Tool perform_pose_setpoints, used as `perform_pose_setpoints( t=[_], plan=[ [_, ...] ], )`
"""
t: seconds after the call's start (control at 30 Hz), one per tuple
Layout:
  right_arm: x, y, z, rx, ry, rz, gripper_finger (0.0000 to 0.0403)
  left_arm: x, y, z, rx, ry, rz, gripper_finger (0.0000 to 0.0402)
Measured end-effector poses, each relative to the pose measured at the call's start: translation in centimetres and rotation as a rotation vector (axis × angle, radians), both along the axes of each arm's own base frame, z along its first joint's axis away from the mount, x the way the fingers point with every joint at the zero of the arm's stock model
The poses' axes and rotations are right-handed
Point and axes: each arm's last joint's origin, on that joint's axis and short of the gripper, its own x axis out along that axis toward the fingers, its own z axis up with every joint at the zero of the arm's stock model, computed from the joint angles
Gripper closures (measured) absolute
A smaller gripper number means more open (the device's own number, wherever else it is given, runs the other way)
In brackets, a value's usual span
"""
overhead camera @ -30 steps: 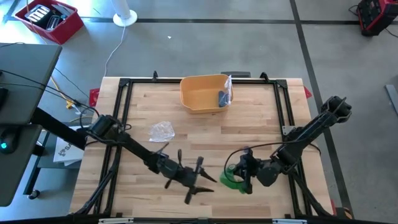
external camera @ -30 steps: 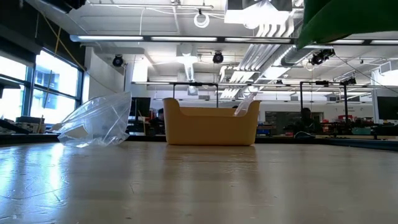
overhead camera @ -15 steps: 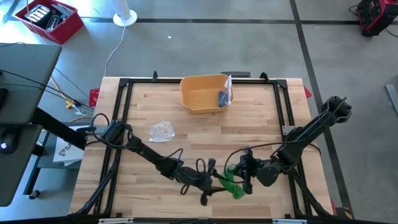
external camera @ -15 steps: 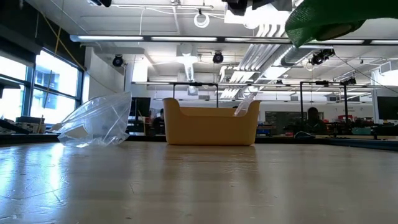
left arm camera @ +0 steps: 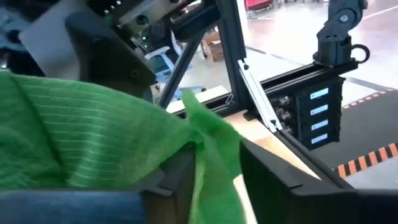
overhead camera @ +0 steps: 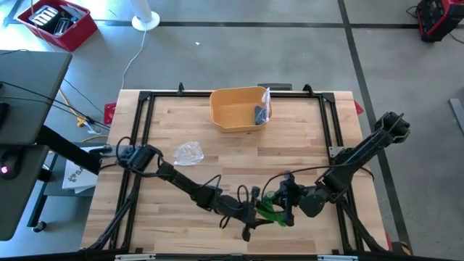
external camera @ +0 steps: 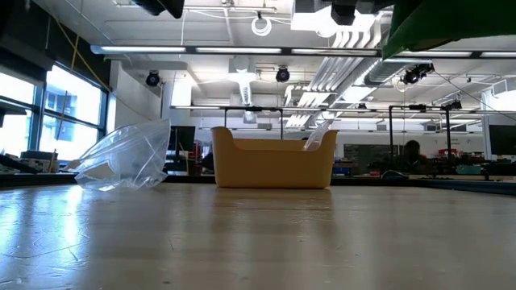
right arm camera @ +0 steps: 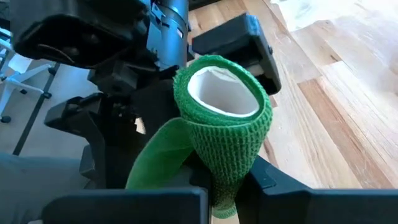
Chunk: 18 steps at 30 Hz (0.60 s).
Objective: Roll bandage
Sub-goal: Roll the green bandage
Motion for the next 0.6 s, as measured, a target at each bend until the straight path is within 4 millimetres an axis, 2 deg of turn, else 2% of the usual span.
perform_pose_setpoints(
  t=[0.17,0.23,0.4,0.6],
  plan=[
    [-0.2,-0.2,-0.4,0.013,0.039,-0.037,0.0380,-0.8,-1.6,0.1,-0.010,-0.015,-0.052,0.0372],
    [-0.4,-0.4,-0.7,0.022,0.067,-0.065,0.0380,-1.3,-2.5,0.7,-0.027,-0.064,-0.098,0.0394],
    [-1.0,-1.8,-3.4,0.075,0.132,-0.183,0.0380,-2.6,-4.4,2.0,-0.030,-0.103,-0.164,0.0398],
    [-2.9,-3.6,-7.7,0.140,0.221,-0.338,0.0380,-5.8,-6.9,4.9,0.126,-0.041,-0.173,0.0400]
  ],
)
